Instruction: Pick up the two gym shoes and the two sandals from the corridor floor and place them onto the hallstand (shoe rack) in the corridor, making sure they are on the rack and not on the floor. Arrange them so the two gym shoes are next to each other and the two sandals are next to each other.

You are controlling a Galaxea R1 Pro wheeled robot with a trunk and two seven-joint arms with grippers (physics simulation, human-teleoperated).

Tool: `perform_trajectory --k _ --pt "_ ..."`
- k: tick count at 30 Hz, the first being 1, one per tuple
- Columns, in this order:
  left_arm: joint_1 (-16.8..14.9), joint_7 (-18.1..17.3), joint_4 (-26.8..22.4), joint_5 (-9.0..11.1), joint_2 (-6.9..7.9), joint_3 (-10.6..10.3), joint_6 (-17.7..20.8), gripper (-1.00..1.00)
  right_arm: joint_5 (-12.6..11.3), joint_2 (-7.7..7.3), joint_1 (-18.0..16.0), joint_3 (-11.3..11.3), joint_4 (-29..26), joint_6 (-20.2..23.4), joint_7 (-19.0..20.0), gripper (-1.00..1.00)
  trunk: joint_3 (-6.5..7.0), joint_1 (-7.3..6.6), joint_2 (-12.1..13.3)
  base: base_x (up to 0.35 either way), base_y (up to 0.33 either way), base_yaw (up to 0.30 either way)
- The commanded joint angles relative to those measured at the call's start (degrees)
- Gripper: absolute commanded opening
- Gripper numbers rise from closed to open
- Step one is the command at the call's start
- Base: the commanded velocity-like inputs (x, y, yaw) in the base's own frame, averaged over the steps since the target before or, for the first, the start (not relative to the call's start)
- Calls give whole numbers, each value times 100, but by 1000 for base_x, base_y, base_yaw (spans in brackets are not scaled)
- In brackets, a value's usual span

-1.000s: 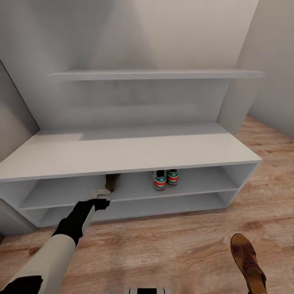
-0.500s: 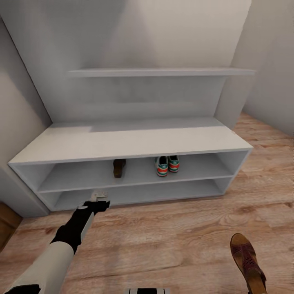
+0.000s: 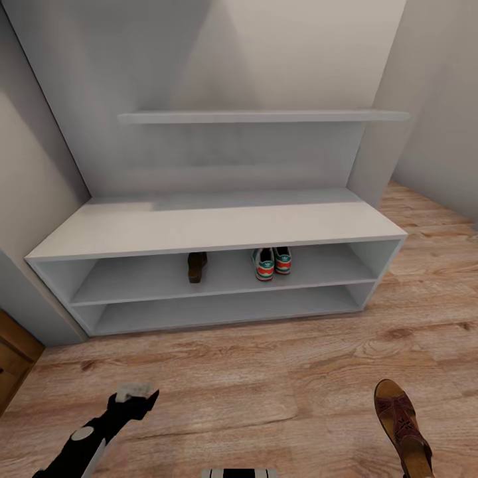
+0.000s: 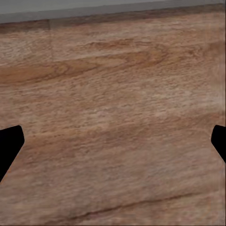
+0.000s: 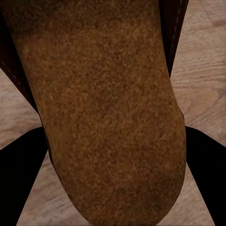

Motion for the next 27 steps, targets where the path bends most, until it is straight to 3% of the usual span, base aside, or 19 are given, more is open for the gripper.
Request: perform_trajectory --k 1,4,11,15,21,27 --pt "166 -243 31 62 62 22 -167 100 33 6 -8 -43 -2 -32 50 -100 -3 -1 -2 0 0 0" --pt "754 -697 96 215 160 22 -688 100 34 6 -8 -43 -2 -36 50 -100 -3 -1 -2 0 0 0" --pt "1485 -857 280 378 180 21 -1314 100 37 6 -8 -35 -2 -52 50 -100 -3 -1 -2 0 0 0" --pt "1561 -865 472 510 177 22 -1368 100 36 7 -8 -34 -2 -54 50 -100 -3 -1 -2 0 0 0" --pt "1582 -867 524 994 221 157 -1378 100 18 23 -8 -35 -10 -54 36 -100 -3 -1 -2 0 0 0" --pt "1585 -868 520 1092 272 359 -1378 100 14 87 -8 -34 -14 -62 32 -100 -3 -1 -2 0 0 0"
